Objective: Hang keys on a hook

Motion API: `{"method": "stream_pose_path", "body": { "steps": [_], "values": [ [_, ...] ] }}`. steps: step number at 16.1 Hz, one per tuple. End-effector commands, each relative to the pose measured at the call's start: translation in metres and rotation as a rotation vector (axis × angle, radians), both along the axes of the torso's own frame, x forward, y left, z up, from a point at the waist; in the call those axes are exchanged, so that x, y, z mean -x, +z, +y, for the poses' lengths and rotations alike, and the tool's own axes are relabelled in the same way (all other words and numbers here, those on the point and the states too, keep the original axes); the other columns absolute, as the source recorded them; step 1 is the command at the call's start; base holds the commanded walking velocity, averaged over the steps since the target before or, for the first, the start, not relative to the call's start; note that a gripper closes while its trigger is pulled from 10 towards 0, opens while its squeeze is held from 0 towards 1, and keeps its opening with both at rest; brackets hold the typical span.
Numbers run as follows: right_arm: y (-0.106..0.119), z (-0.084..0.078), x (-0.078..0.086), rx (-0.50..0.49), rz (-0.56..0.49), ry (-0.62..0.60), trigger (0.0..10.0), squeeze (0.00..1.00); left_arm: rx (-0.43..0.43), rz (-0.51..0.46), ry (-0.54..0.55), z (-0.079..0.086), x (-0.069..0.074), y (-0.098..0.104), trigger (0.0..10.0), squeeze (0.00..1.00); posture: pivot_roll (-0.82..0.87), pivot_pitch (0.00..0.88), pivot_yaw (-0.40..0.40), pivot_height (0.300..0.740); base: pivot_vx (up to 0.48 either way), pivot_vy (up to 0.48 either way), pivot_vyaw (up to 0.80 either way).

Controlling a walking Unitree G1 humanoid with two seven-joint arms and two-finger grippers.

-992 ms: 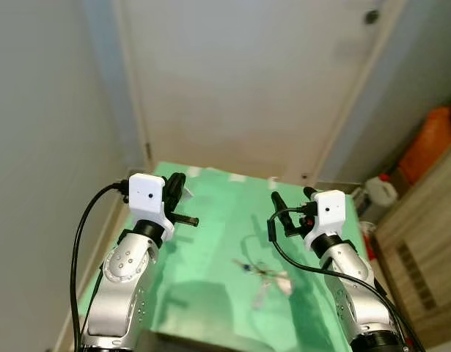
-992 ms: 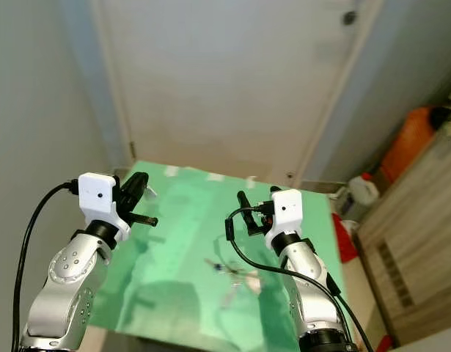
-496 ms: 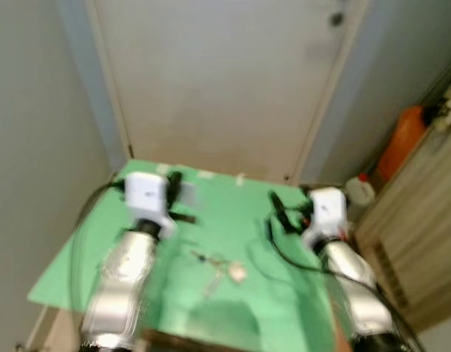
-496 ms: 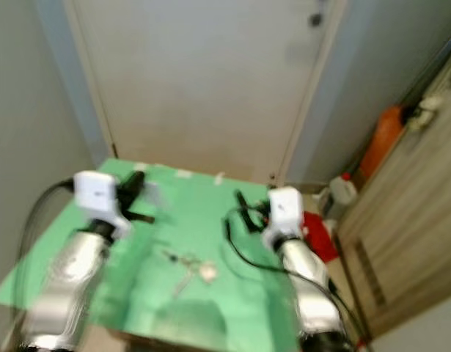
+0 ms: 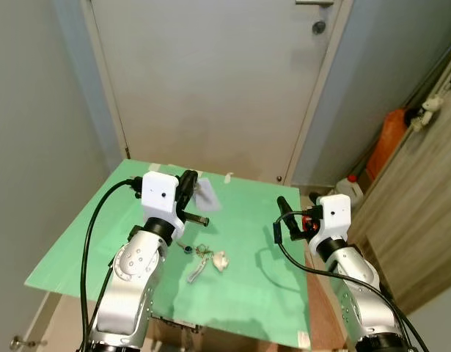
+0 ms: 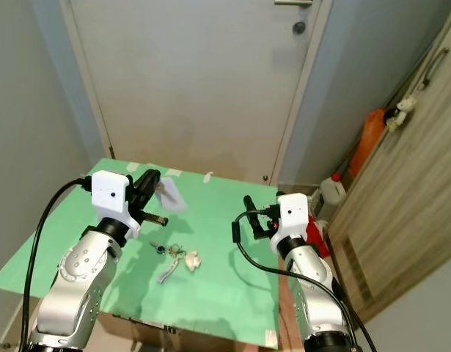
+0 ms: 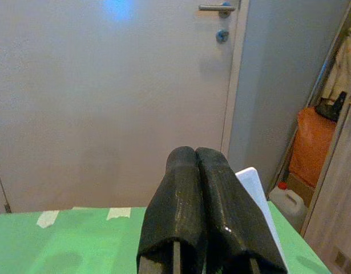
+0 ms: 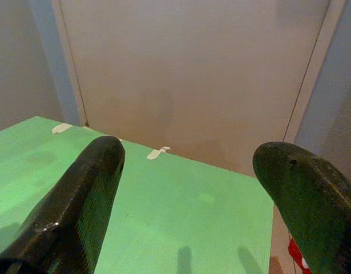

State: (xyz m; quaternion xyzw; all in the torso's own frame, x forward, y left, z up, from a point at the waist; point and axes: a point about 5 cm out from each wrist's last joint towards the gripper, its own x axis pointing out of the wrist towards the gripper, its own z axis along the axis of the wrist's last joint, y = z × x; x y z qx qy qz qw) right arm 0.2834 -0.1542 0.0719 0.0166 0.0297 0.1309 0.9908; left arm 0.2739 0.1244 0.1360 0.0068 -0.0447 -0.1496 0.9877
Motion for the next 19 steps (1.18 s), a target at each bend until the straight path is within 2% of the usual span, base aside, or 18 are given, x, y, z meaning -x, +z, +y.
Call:
{"method": "stream_pose_path", "body": {
  "steps": [1,3,4,11,17,19],
  "values": [
    [0.0013,-0.002,-0.0027,-0.005,0.004,-0.003,10.0,0.0,0.006,-0.015,-0.009,-0.0036,-0.0002,0.0034,0.0,0.34,0.01,0.0,-0.053,0.74,0.0,0.0,0.0],
    [-0.0004,-0.0027,-0.0029,-0.004,0.013,0.003,10.0,0.0,0.013,-0.016,-0.016,-0.0072,0.0012,0.0042,0.0,0.4,0.01,0.0,-0.059,0.74,-0.422,0.0,0.0],
    [-0.0005,-0.003,-0.0035,-0.003,0.014,0.006,10.0,0.0,0.008,-0.019,-0.016,-0.0077,0.0012,0.0046,0.2,0.37,0.01,0.0,-0.06,0.74,-0.454,0.0,0.0],
    [-0.003,-0.0018,-0.0055,0.001,0.025,0.018,10.0,0.0,0.001,-0.028,-0.03,-0.0093,0.0018,0.0036,0.0,0.4,0.02,0.0,-0.064,0.74,-0.404,0.0,0.0],
    [-0.004,-0.0006,-0.0035,0.017,0.022,0.029,10.0,0.0,-0.013,-0.033,-0.036,-0.0102,0.0005,0.0035,0.0,0.42,0.01,0.0,-0.056,0.74,0.0,0.0,0.0],
    [-0.0042,-0.0001,-0.0037,0.012,0.024,0.029,10.0,0.0,-0.016,-0.033,-0.042,-0.0109,0.0,0.0035,0.0,0.43,0.0,0.0,-0.055,0.74,0.0,0.0,-0.53]
  ]
}}
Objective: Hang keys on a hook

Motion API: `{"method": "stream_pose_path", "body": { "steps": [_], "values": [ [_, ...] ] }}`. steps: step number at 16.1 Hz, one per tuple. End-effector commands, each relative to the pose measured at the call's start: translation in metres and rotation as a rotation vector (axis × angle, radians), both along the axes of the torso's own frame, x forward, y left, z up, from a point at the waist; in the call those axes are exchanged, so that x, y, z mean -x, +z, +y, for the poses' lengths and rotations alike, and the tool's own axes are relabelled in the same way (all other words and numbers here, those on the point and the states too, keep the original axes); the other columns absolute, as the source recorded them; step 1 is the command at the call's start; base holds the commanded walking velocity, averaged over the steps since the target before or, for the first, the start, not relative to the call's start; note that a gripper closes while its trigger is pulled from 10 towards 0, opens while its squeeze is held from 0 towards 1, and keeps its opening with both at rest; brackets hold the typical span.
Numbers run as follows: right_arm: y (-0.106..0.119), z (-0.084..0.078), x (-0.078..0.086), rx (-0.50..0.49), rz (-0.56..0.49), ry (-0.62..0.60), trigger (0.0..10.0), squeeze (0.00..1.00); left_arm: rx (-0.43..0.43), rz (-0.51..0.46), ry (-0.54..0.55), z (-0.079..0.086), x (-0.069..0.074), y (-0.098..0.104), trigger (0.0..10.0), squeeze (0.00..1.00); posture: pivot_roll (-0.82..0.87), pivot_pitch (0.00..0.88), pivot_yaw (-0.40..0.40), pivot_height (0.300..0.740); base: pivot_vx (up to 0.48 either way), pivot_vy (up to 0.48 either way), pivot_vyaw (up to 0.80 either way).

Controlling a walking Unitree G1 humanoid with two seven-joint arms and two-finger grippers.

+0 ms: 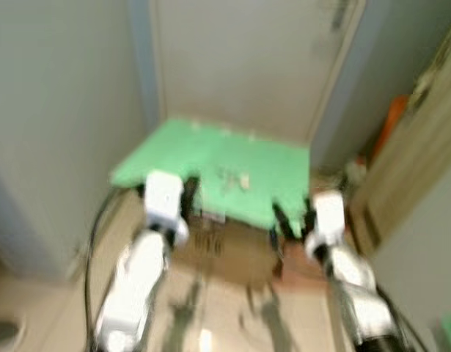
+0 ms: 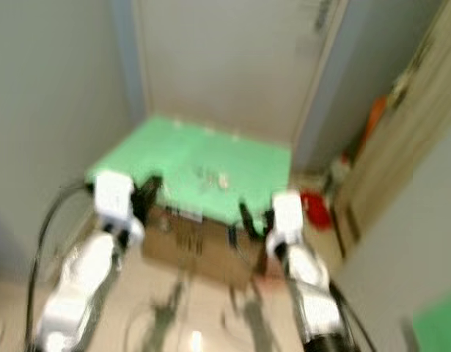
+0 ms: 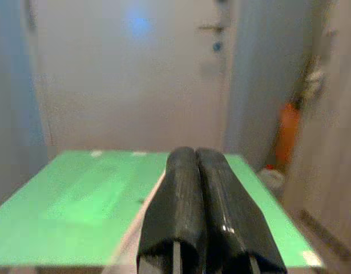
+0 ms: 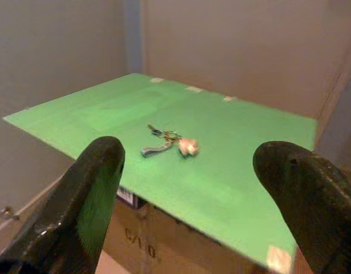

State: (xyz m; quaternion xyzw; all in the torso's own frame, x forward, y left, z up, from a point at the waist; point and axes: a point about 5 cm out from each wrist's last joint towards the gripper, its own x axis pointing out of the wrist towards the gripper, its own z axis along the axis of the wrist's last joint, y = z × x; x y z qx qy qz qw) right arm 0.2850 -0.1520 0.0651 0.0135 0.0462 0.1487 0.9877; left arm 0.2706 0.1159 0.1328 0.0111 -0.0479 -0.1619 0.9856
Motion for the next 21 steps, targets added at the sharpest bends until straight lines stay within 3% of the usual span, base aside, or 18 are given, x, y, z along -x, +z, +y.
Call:
{"method": "stream_pose_path", "body": {
  "steps": [1,6,15,18,19,20,21],
  "values": [
    [0.003,-0.002,-0.002,0.006,-0.008,-0.007,10.0,0.0,-0.01,-0.026,-0.017,-0.002,-0.004,0.007,0.0,0.43,0.0,0.0,-0.054,0.74,0.0,0.0,-0.53],
    [0.002,-0.005,-0.002,0.002,-0.002,-0.024,10.0,0.0,-0.061,0.01,0.013,0.005,-0.01,0.0,0.0,0.43,0.0,0.0,-0.048,0.74,0.0,0.0,-0.53],
    [0.002,-0.008,-0.001,-0.006,0.013,-0.032,10.0,0.0,-0.086,0.001,-0.047,-0.001,-0.009,-0.001,0.0,0.41,-0.01,0.0,-0.049,0.74,0.0,0.0,-0.54],
    [0.001,-0.01,-0.001,-0.02,0.021,-0.041,10.0,0.0,-0.058,0.006,-0.072,-0.006,-0.008,0.001,0.0,0.41,-0.02,0.0,-0.052,0.74,0.0,0.0,-0.55],
    [0.001,-0.011,-0.002,-0.022,0.022,-0.042,10.0,0.0,0.019,0.031,-0.094,-0.013,-0.009,0.008,0.1,0.41,-0.01,0.0,-0.055,0.74,0.0,0.0,-0.55],
    [0.001,-0.011,-0.002,-0.023,0.024,-0.042,10.0,0.0,-0.026,0.017,-0.12,-0.018,-0.008,0.01,0.0,0.43,-0.01,0.0,-0.057,0.74,-0.394,0.281,-0.53],
    [0.001,-0.011,-0.003,-0.022,0.026,-0.04,10.0,0.0,-0.015,0.028,-0.126,-0.017,-0.007,0.007,0.0,0.43,-0.01,0.0,-0.059,0.74,-0.356,0.326,-0.54]
  ]
}}
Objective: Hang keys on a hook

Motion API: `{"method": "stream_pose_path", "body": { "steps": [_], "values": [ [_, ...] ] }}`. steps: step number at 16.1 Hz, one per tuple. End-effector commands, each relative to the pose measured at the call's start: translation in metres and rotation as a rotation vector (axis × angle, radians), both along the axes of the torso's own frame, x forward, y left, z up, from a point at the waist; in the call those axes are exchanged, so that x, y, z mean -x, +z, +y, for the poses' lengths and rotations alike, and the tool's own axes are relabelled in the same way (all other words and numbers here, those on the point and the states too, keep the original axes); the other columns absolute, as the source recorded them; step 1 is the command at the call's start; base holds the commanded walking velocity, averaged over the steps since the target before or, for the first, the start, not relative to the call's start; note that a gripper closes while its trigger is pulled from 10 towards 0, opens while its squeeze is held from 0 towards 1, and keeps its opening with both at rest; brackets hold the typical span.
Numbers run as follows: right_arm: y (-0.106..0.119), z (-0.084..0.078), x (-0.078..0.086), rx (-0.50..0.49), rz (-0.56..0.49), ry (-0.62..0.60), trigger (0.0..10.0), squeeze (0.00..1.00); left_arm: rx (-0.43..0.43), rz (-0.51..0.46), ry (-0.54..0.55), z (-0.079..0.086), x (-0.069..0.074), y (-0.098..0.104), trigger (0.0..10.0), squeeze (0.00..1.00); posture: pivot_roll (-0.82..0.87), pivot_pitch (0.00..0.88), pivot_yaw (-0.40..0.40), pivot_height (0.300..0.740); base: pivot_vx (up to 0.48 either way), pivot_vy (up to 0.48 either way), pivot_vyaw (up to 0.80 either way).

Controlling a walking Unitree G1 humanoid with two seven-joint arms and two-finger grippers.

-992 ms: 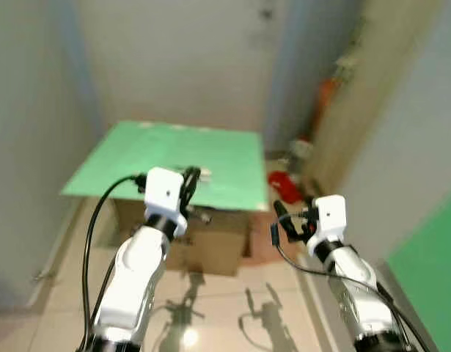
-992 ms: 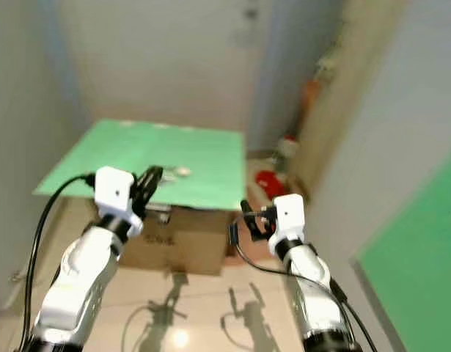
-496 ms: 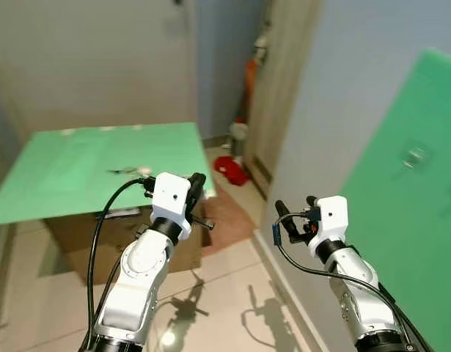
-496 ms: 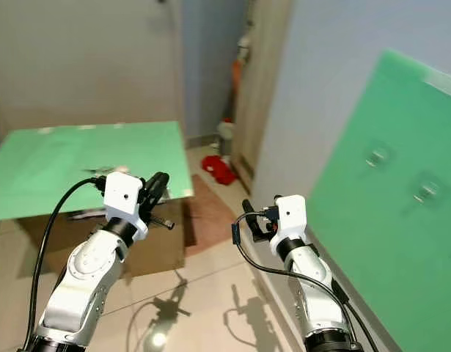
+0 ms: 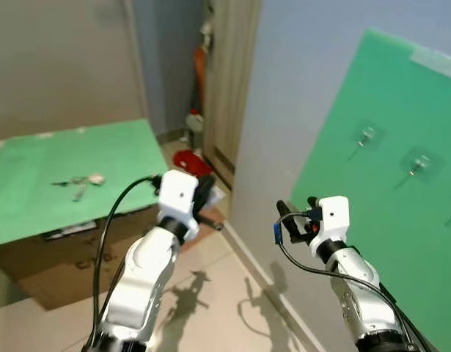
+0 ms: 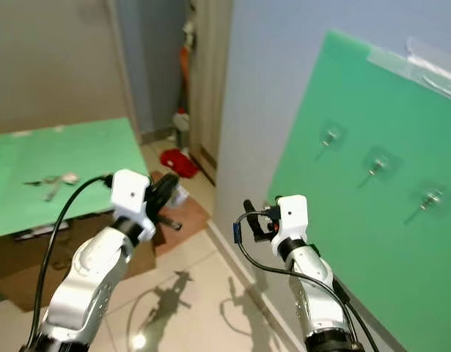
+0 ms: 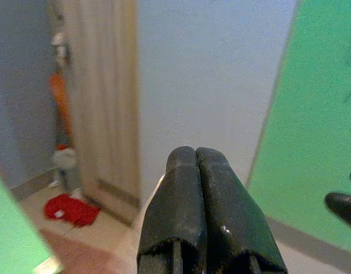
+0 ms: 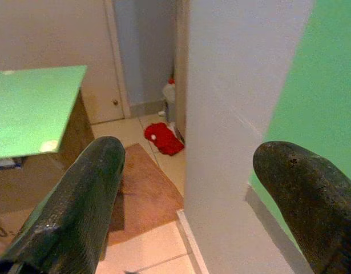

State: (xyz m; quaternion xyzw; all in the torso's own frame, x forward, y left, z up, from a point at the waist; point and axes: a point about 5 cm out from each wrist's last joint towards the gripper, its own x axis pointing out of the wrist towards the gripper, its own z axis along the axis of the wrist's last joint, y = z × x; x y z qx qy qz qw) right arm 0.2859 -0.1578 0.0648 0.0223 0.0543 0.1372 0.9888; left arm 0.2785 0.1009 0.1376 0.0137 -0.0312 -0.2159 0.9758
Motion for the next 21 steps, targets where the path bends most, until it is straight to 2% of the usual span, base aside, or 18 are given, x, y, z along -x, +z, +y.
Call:
{"method": "stream_pose_path", "body": {
  "steps": [1,6,17,21],
  "values": [
    [0.001,-0.005,-0.003,-0.008,0.009,-0.013,10.0,0.0,0.013,-0.001,-0.021,-0.001,0.001,0.002,0.0,0.44,-0.01,0.0,-0.061,0.74,-0.311,0.371,-0.54],
    [0.001,-0.003,-0.004,-0.007,0.011,-0.003,10.0,0.0,0.016,0.017,0.002,0.002,0.001,-0.001,0.0,0.43,0.0,0.0,-0.064,0.74,-0.165,0.415,-0.54],
    [-0.001,-0.009,-0.001,0.0,0.016,-0.014,10.0,0.0,-0.012,0.025,0.039,0.006,0.001,-0.007,0.0,0.41,0.0,0.0,-0.067,0.74,0.0,0.0,-0.54],
    [0.001,-0.009,0.0,0.01,-0.003,-0.019,10.0,0.0,-0.023,0.016,0.065,0.01,-0.003,-0.006,0.0,0.42,0.0,0.0,-0.065,0.736,0.083,0.0,-0.53]
  ]
}}
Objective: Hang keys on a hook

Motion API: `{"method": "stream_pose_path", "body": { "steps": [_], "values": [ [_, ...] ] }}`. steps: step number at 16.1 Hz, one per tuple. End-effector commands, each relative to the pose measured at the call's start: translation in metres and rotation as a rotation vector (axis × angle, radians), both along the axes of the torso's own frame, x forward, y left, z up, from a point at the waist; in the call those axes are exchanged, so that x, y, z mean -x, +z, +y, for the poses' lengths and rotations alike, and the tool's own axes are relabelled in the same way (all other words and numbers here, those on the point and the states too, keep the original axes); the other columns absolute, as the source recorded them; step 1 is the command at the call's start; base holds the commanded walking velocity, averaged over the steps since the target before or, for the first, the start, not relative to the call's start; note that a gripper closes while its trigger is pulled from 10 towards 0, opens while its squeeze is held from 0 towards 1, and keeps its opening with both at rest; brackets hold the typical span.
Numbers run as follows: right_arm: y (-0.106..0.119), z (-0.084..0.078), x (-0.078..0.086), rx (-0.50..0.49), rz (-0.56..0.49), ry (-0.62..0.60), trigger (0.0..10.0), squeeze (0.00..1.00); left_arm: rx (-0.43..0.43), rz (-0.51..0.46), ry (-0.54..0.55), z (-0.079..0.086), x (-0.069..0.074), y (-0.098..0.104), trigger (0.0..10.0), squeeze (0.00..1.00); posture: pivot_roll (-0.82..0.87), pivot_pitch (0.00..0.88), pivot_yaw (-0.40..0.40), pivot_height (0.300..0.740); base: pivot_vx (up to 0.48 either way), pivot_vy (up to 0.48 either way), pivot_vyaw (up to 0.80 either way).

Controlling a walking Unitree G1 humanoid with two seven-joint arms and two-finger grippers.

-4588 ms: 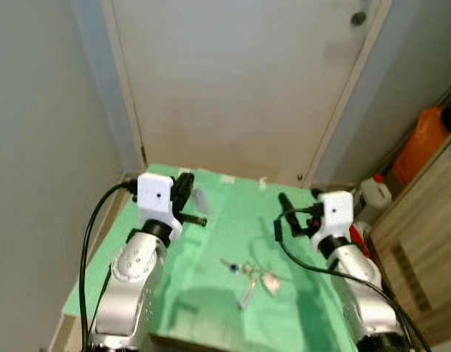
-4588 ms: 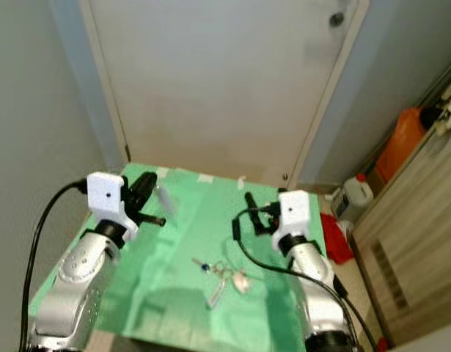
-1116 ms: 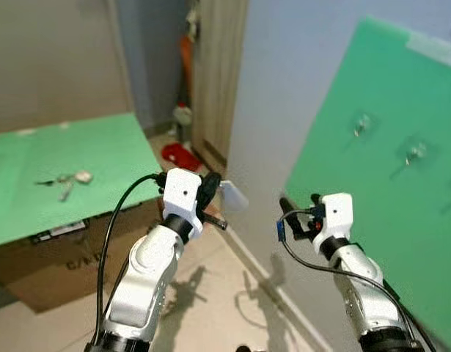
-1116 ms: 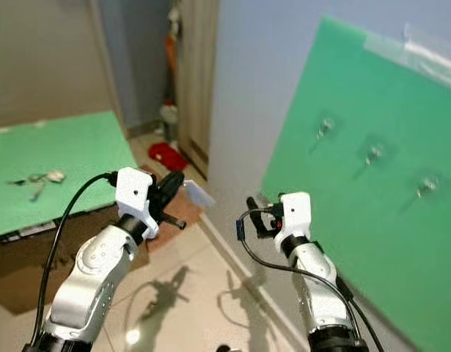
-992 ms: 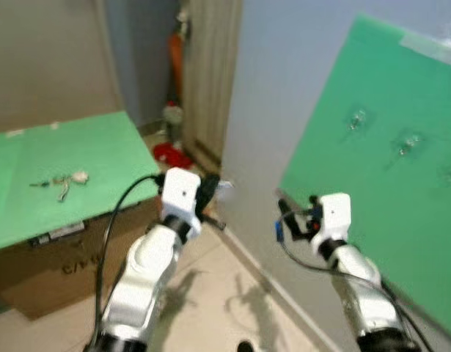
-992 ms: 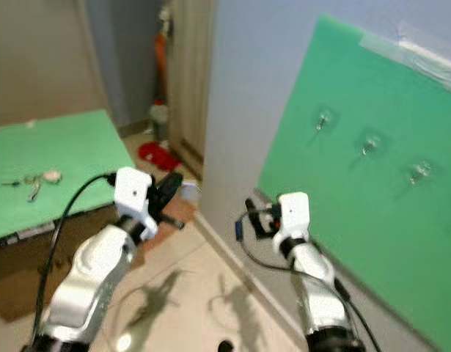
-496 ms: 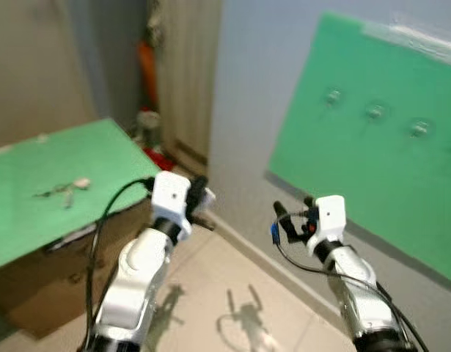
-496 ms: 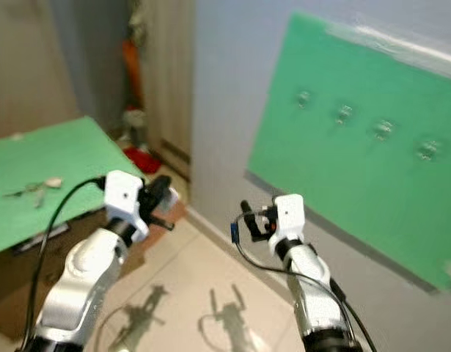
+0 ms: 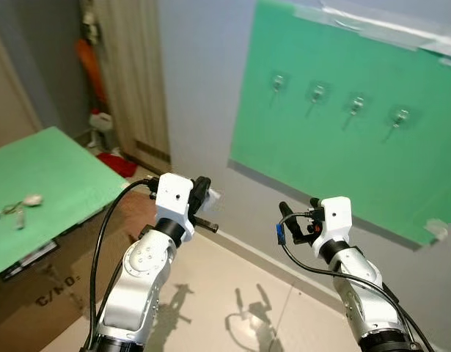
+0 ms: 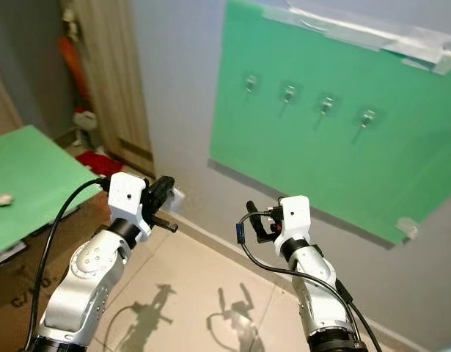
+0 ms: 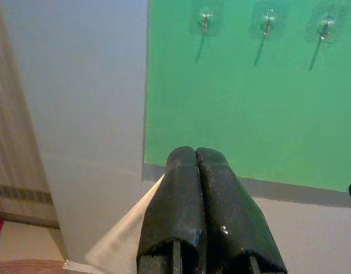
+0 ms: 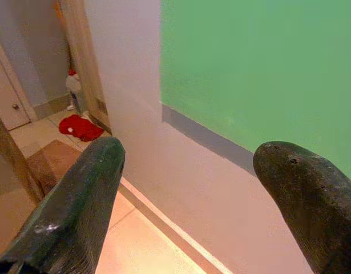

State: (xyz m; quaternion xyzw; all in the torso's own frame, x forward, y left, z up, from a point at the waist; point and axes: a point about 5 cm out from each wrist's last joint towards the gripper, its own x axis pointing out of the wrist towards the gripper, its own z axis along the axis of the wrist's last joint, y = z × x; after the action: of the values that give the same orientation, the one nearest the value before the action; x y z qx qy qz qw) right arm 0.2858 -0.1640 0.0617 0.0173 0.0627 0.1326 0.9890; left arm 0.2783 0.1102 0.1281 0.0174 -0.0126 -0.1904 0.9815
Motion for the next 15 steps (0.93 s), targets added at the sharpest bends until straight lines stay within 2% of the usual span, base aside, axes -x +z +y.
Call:
{"method": "stream_pose_path", "body": {
  "steps": [1,4,15],
  "values": [
    [0.0041,-0.0023,-0.0005,0.006,-0.023,-0.005,10.0,0.0,-0.011,-0.026,0.018,0.0008,-0.0059,0.0056,0.0,0.42,-0.01,0.0,-0.065,0.736,0.386,0.285,0.0],
    [0.0047,-0.0015,-0.0006,0.009,-0.025,-0.004,10.0,0.0,-0.06,-0.044,0.036,0.0035,-0.0112,0.0082,0.0,0.42,-0.01,0.0,-0.064,0.736,0.436,0.095,0.0],
    [0.0041,0.0018,-0.0011,0.021,-0.021,0.016,10.0,0.0,-0.085,-0.05,0.012,0.0005,-0.0108,0.0065,0.0,0.41,0.0,0.0,-0.071,0.736,0.48,0.0,0.0]
  ]
}}
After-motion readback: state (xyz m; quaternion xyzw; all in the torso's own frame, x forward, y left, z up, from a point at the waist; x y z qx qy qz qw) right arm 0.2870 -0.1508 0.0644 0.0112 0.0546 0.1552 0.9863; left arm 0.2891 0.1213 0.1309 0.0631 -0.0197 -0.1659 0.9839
